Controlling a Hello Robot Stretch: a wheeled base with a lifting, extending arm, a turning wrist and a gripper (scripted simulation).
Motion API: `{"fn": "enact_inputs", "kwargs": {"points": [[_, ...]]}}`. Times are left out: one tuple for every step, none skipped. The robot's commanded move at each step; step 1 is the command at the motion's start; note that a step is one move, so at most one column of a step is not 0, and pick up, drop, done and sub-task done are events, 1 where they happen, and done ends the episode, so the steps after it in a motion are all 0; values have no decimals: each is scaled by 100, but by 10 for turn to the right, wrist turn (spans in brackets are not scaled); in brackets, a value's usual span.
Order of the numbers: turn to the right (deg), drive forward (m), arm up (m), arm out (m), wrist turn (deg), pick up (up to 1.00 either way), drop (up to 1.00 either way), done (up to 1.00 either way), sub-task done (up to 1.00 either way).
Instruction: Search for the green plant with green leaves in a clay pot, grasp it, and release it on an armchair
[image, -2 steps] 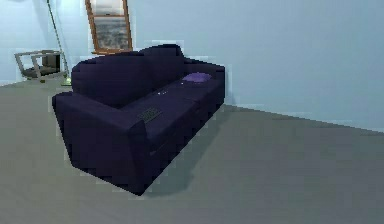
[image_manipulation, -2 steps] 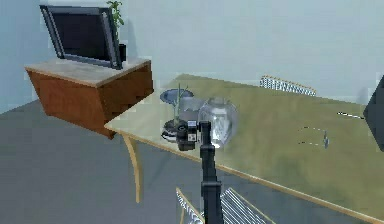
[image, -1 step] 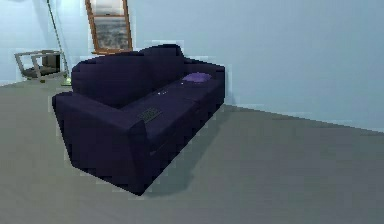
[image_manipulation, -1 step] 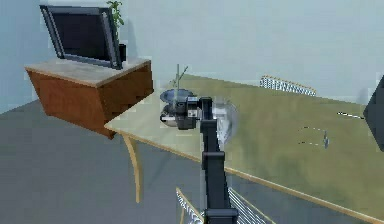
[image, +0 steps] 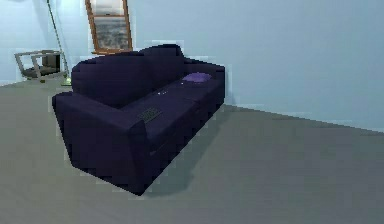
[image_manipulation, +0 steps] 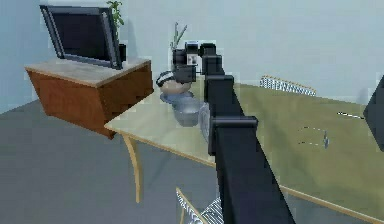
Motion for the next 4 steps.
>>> {"fn": "enact_inputs", "kwargs": {"points": [[0, 0, 0, 0, -450, 0, 0, 0, 0], [0, 0, 0, 0, -450, 0, 0, 0, 0], [0, 0, 0, 0, -240, 0, 0, 0, 0], [0, 0, 0, -48, 0, 0, 0, 0, 0]]}}
